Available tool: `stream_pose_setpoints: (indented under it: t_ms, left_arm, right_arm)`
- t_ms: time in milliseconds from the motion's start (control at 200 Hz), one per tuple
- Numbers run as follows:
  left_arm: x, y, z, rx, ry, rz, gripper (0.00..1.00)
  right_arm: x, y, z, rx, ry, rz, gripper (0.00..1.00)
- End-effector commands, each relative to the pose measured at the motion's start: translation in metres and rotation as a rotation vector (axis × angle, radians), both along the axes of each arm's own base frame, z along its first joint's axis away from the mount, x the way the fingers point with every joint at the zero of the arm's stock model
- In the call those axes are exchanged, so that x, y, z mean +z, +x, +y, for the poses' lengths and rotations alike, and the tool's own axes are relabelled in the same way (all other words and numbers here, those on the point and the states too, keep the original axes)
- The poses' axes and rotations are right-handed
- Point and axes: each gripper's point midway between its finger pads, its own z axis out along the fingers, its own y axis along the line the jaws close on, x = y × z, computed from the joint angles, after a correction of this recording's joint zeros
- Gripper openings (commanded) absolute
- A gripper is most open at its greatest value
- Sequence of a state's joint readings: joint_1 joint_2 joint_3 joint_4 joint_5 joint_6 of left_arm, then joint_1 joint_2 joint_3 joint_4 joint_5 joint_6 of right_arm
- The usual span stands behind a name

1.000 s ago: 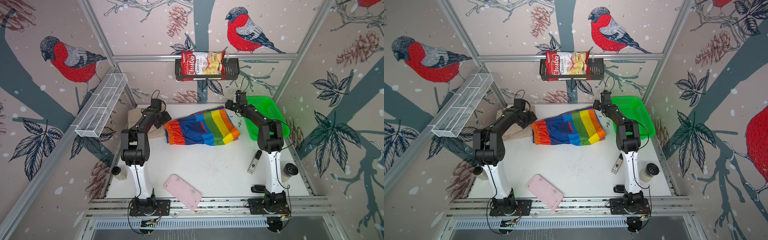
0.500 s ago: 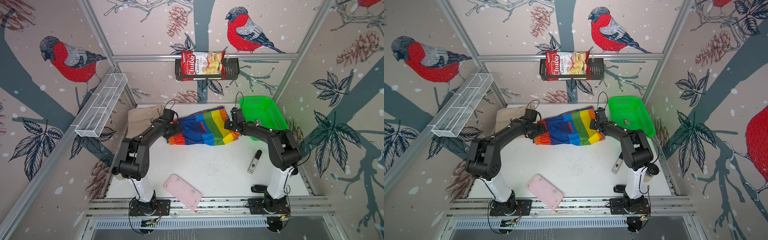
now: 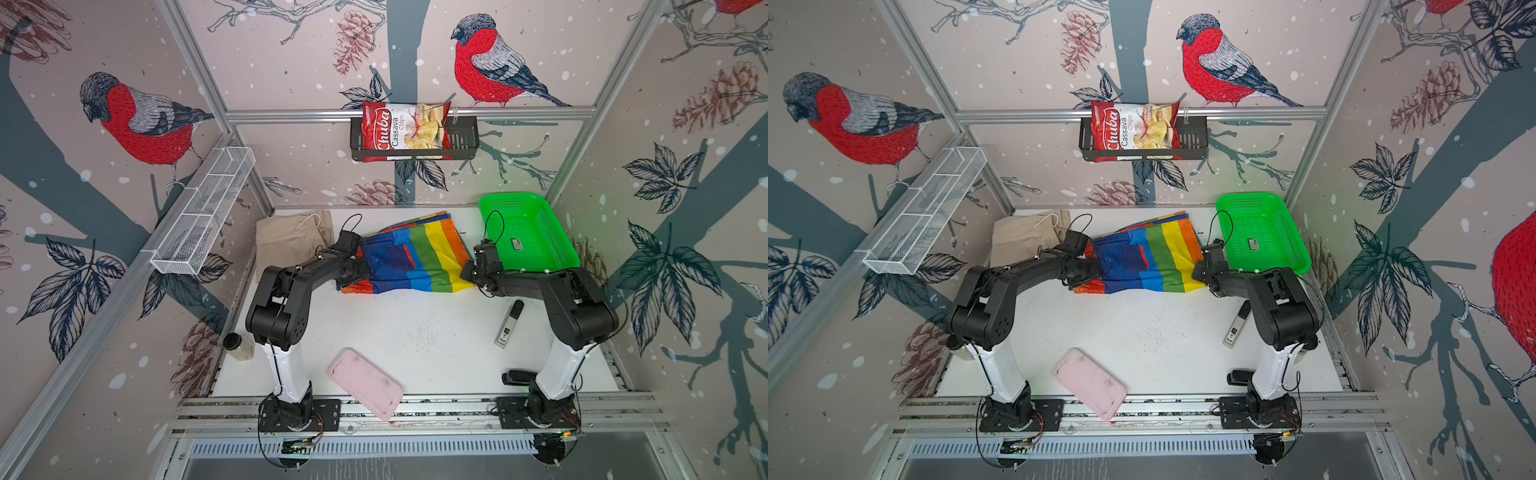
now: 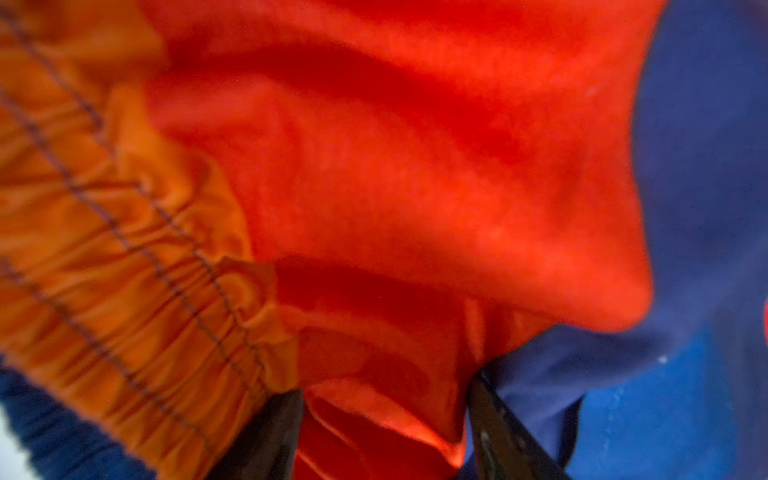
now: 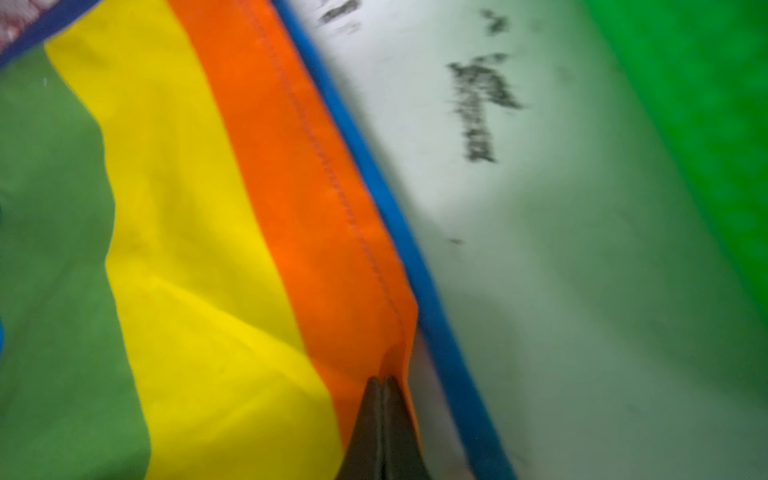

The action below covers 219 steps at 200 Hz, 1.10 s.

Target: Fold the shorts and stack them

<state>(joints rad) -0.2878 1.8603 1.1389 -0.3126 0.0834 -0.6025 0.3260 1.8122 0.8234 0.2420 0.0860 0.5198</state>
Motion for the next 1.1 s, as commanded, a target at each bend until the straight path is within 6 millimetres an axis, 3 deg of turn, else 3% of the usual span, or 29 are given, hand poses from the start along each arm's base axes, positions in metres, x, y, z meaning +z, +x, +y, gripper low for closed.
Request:
stream_pose_setpoints:
  t_ms: [0, 230, 300, 405, 430, 480, 520, 555, 620, 695, 740, 800, 886, 956, 1091]
  left_arm:
    - [-0.009, -0.026, -0.002, -0.027, 0.001, 0.064, 0.62]
    - [-0.016, -0.066, -0.015, -0.104, -0.019, 0.098, 0.62]
    - [-0.014, -0.072, -0.017, -0.125, -0.033, 0.099, 0.61]
    - [0.002, -0.071, -0.025, -0.158, -0.068, 0.074, 0.62]
    - [0.009, -0.069, -0.028, -0.166, -0.083, 0.057, 0.63]
    - [0.027, -0.065, -0.034, -0.185, -0.115, 0.021, 0.64]
    - [0.038, -0.066, -0.037, -0.199, -0.137, 0.011, 0.64]
    - [0.062, -0.057, -0.043, -0.214, -0.16, -0.038, 0.64]
    - [0.097, -0.05, -0.049, -0.236, -0.187, -0.103, 0.65]
    - [0.137, -0.045, -0.045, -0.227, -0.187, -0.187, 0.67]
    - [0.156, -0.042, -0.036, -0.2, -0.176, -0.234, 0.68]
    - [0.171, -0.039, -0.013, -0.105, -0.134, -0.275, 0.72]
    - [0.17, -0.041, 0.031, 0.029, -0.103, -0.299, 0.76]
    - [0.159, -0.048, 0.064, 0.12, -0.156, -0.282, 0.77]
    - [0.134, -0.065, 0.104, 0.21, -0.216, -0.268, 0.79]
  right_arm:
    - [-0.02, -0.03, -0.019, -0.074, -0.019, 0.086, 0.02]
    - [-0.004, -0.064, -0.023, -0.089, -0.078, 0.069, 0.02]
    - [0.007, -0.07, -0.031, -0.122, -0.093, 0.054, 0.02]
    - [0.042, -0.076, -0.047, -0.198, -0.097, -0.029, 0.03]
    - [0.057, -0.075, -0.048, -0.209, -0.093, -0.068, 0.1]
    - [0.084, -0.073, -0.044, -0.203, -0.086, -0.145, 0.36]
    - [0.108, -0.07, -0.035, -0.182, -0.077, -0.215, 0.46]
    - [0.129, -0.068, -0.027, -0.161, -0.067, -0.276, 0.5]
    - [0.169, -0.065, 0.0, -0.084, -0.065, -0.387, 0.61]
    - [0.206, -0.063, 0.046, 0.057, -0.078, -0.487, 0.68]
    - [0.223, -0.067, 0.08, 0.158, -0.102, -0.54, 0.73]
    - [0.227, -0.073, 0.126, 0.265, -0.184, -0.578, 0.81]
    - [0.221, -0.086, 0.194, 0.42, -0.281, -0.605, 0.9]
    - [0.199, -0.099, 0.247, 0.55, -0.337, -0.604, 0.93]
    - [0.159, -0.127, 0.321, 0.758, -0.415, -0.606, 0.99]
